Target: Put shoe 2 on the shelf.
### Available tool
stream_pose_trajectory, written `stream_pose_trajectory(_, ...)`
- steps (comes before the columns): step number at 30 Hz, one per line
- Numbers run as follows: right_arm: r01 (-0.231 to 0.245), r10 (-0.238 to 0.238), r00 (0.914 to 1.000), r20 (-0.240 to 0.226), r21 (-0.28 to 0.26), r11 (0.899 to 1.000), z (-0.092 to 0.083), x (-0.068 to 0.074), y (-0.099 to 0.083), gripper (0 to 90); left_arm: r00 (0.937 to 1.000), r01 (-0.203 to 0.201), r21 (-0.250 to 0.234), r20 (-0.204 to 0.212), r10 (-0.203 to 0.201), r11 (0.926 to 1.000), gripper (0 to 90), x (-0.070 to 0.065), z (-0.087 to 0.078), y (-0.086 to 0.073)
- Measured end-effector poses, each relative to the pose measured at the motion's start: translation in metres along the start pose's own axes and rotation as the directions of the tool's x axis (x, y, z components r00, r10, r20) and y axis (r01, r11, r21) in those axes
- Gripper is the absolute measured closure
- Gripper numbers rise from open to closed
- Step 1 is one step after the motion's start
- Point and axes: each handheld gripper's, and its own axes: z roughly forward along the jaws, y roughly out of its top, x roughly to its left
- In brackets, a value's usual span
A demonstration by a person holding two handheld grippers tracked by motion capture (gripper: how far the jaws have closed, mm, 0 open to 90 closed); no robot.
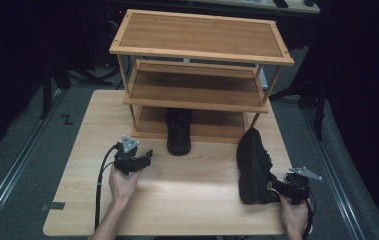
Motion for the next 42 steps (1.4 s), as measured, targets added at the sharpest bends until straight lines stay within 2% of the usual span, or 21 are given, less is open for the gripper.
stream_pose_trajectory(5,0.001,-0.001,1.0,0.003,0.0,1.0,0.0,0.0,0.0,36.5,0.9995,0.013,0.03,-0.028,-0.012,0.9995,36.1,0.006,-0.001,-0.016)
stream_pose_trajectory(11,0.001,-0.001,1.0,0.002,0.001,1.0,0.0,0.0,0.0,36.5,0.9989,0.003,0.071,-0.046,0.0,0.9974,35.9,0.009,0.002,-0.027)
stream_pose_trajectory(18,0.006,-0.006,1.0,-0.001,0.0,1.0,0.0,-0.001,0.001,34.8,0.9973,0.013,0.098,-0.073,-0.006,0.9951,35.2,0.016,0.003,-0.037)
stream_pose_trajectory(22,-0.013,0.013,0.9994,-0.033,0.007,1.0,0.001,-0.006,0.002,32.1,0.9964,0.014,0.12,-0.084,-0.004,0.9927,33.5,0.019,0.004,-0.039)
stream_pose_trajectory(25,-0.023,0.025,0.9983,-0.053,0.044,0.999,0.0,-0.009,0.008,32.0,0.9962,0.017,0.121,-0.087,-0.006,0.9925,33.3,0.019,0.004,-0.039)
stream_pose_trajectory(30,0.036,-0.034,0.9985,-0.043,0.055,0.998,0.004,-0.005,0.016,31.1,0.9963,0.016,0.123,-0.086,-0.005,0.9923,32.1,0.018,0.004,-0.038)
stream_pose_trajectory(34,0.072,-0.069,0.9956,-0.063,0.055,0.996,0.006,-0.002,0.018,30.7,0.9963,0.018,0.121,-0.086,-0.008,0.9924,31.0,0.017,0.004,-0.039)
stream_pose_trajectory(38,0.083,-0.081,0.9901,-0.115,0.014,0.996,0.003,0.002,0.02,31.4,0.9963,0.02,0.121,-0.086,-0.01,0.9924,30.8,0.017,0.004,-0.039)
stream_pose_trajectory(40,0.102,-0.101,0.9865,-0.128,-0.001,0.995,0.002,0.007,0.021,32.2,0.9963,0.02,0.121,-0.085,-0.01,0.9924,30.8,0.017,0.004,-0.039)
stream_pose_trajectory(42,0.101,-0.1,0.9852,-0.139,0.003,0.995,0.003,0.01,0.022,33.2,0.9963,0.02,0.121,-0.085,-0.009,0.9924,30.6,0.017,0.004,-0.039)
